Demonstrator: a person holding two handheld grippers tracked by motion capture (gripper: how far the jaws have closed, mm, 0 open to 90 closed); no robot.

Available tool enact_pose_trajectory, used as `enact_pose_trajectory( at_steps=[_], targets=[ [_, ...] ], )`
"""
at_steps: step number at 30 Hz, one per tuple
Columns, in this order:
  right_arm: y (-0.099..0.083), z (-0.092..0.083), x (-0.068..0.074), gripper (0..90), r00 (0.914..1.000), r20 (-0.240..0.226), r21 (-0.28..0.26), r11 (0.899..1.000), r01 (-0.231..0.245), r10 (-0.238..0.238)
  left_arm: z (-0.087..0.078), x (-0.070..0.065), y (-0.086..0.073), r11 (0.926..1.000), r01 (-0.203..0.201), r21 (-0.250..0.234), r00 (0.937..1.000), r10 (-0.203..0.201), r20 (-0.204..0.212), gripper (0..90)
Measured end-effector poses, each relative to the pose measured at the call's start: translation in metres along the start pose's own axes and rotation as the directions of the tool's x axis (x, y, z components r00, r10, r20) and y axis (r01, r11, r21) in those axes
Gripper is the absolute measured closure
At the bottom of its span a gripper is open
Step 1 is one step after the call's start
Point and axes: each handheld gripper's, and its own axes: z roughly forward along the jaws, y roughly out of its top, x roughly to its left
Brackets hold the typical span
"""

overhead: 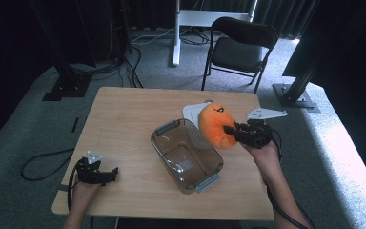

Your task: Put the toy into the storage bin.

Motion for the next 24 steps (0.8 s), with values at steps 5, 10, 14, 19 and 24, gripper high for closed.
enact_pose_trajectory(
  at_steps=[5, 10, 14, 19, 24],
  targets=[
    [0.001, 0.001, 0.020, 72.6, 0.9973, -0.053, 0.004, 0.999, 0.052, -0.051, 0.000, 0.000, 0.000, 1.0000, -0.001, -0.001, 1.0000, 0.001, -0.001, 0.2],
    [0.002, 0.003, 0.033, 72.2, 0.9931, -0.081, 0.012, 0.996, 0.087, -0.085, 0.000, 0.000, 0.000, 1.0000, -0.001, -0.001, 1.0000, 0.001, -0.001, 0.2],
    [0.003, 0.004, 0.043, 72.2, 0.9886, -0.095, 0.013, 0.993, 0.118, -0.116, 0.000, 0.000, 0.000, 1.0000, -0.001, -0.002, 1.0000, 0.001, -0.001, 0.1],
    [0.000, 0.010, 0.054, 72.1, 0.9821, -0.131, 0.029, 0.990, 0.141, -0.136, 0.000, 0.000, 0.000, 1.0000, -0.001, -0.002, 1.0000, 0.001, -0.001, 0.1],
    [-0.005, 0.022, 0.064, 71.4, 0.9748, -0.158, 0.071, 0.983, 0.171, -0.158, 0.000, 0.000, 0.000, 1.0000, -0.001, -0.002, 1.0000, 0.001, -0.001, 0.2]
  ],
)
